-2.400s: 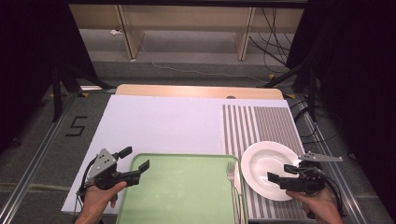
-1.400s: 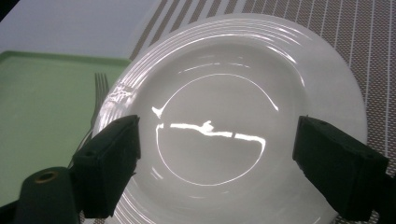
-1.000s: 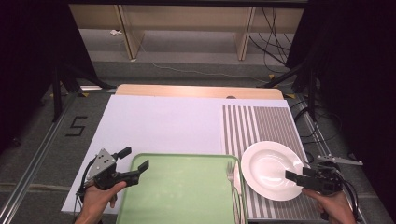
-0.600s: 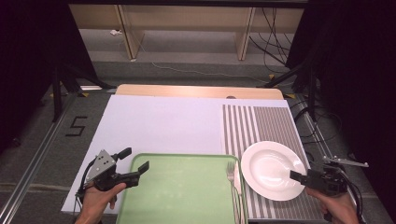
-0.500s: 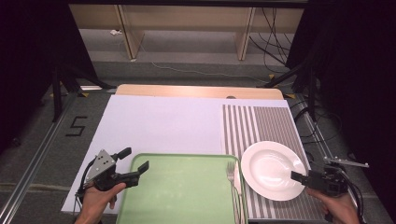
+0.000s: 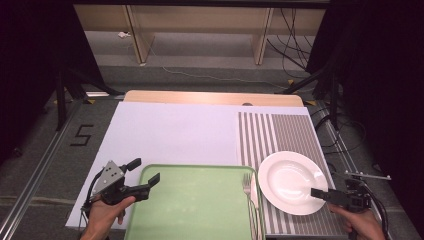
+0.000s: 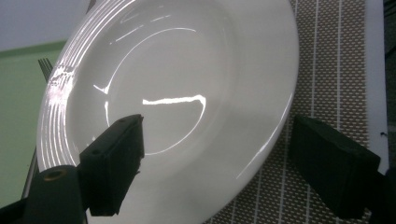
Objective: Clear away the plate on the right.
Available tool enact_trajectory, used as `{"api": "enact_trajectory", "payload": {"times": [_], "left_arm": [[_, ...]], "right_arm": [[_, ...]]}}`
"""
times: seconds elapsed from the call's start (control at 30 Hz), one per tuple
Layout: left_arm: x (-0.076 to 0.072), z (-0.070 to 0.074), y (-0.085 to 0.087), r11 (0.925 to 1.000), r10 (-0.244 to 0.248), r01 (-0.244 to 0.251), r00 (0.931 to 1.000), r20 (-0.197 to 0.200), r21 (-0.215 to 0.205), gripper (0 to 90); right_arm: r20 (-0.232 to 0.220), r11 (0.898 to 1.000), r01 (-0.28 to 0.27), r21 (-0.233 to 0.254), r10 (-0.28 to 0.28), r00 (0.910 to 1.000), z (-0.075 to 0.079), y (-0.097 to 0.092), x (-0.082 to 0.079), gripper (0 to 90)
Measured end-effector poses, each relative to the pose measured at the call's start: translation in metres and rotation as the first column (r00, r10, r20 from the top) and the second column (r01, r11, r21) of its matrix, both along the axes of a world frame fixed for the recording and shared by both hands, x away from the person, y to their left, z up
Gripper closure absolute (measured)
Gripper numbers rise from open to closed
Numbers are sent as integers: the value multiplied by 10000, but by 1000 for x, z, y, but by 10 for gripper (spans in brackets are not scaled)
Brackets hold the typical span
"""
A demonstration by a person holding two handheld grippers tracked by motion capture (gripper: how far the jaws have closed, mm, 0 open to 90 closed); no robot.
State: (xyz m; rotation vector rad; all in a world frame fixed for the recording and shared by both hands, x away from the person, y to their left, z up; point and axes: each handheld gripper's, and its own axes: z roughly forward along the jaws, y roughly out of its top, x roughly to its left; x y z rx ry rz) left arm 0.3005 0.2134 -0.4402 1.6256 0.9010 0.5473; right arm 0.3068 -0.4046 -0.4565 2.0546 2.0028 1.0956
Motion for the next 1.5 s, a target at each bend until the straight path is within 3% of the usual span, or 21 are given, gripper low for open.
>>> {"api": "enact_trajectory", "payload": {"times": [0.03, 0.1, 0.13, 0.27, 0.3, 0.43, 0.47, 0.5, 0.53, 0.57, 0.67, 0.7, 0.8, 0.87, 0.93, 1.0, 1.13, 1.27, 1.3, 1.37, 1.5], "left_arm": [[0, 0, 0, 10000, 4, -4, 10000, -2, 3, 168], [0, 0, 0, 10000, 0, 0, 10000, -3, 2, 168], [0, 0, 0, 10000, -3, 3, 10000, -1, 4, 167], [0, 0, 0, 10000, 8, -8, 10000, 16, -2, 168], [0, 0, 0, 10000, -10, 10, 10000, 17, -10, 168], [0, 0, 0, 10000, -10, 10, 10000, 31, -5, 168], [0, 0, 0, 10000, -9, 9, 10000, 27, 12, 168], [0, 0, 0, 10000, -1, 0, 10000, 29, 36, 168], [0, 0, 0, 10000, -5, 5, 10000, 22, 6, 168], [0, 0, 0, 10000, -12, 12, 10000, 29, 13, 168], [0, 0, 0, 10000, -11, 11, 10000, 31, 19, 168], [0, 0, 0, 10000, -2, 2, 10000, -4, 66, 167], [0, 0, 0, 10000, 12, -12, 10000, 21, 60, 167], [0, 0, 0, 10000, 2, -2, 10000, 30, 43, 167], [0, 0, -1, 10000, -31, 31, 10000, 45, 43, 168], [0, 0, 0, 9999, -15, 15, 10000, 18, 109, 168], [0, 0, 0, 10000, 11, -11, 10000, -1, 72, 168], [0, 0, 0, 10000, 5, -5, 10000, -8, 63, 168], [0, 0, 0, 10000, 15, -15, 10000, -9, 54, 168], [0, 0, 0, 10000, 24, -24, 10000, -10, 45, 168], [0, 0, 0, 10000, 27, -27, 10000, -8, 36, 168]], "right_arm": [[-301, 10000, -87, -22, 86, 9995, 1, -1, 0, 202], [-210, 9998, -62, 162, 66, 9998, -2, -1, 1, 207], [-487, 9998, -56, 186, 65, 9988, -1, -1, 0, 212], [61, 9994, -304, 171, 303, 9995, -5, 0, 2, 228], [-215, 9993, -238, 305, 245, 9995, -4, 2, 1, 237], [-120, 9981, -376, 495, 382, 9992, -6, 1, 2, 278], [-651, 9974, -449, 556, 485, 9967, -2, -1, 1, 296], [-751, 9976, -419, 547, 459, 9961, -3, -2, 1, 307], [-838, 9918, -839, 966, 921, 9922, -3, -6, 2, 325], [-713, 9950, -450, 896, 515, 9961, -5, -4, 2, 341], [-726, 9959, -531, 726, 583, 9956, -6, -5, 2, 369], [-504, 9961, -639, 616, 670, 9965, -8, -5, 3, 377], [-763, 9926, -551, 1083, 636, 9951, -9, -5, 3, 409], [-460, 9922, -742, 997, 790, 9958, -12, -8, 4, 434], [-785, 9934, -563, 999, 642, 9948, -12, -7, 3, 448], [-533, 9909, -655, 1174, 721, 9960, -14, -9, 4, 453], [-942, 9907, -254, 1337, 382, 9948, -13, -10, 3, 495], [-942, 9802, -215, 1968, 407, 9947, -16, -13, 4, 537], [-871, 9852, -369, 1672, 521, 9948, -18, -15, 4, 554], [-1122, 9774, 6, 2114, 236, 9934, -17, -14, 3, 572], [-1244, 9778, 108, 2092, 157, 9921, -17, -15, 3, 584]]}}
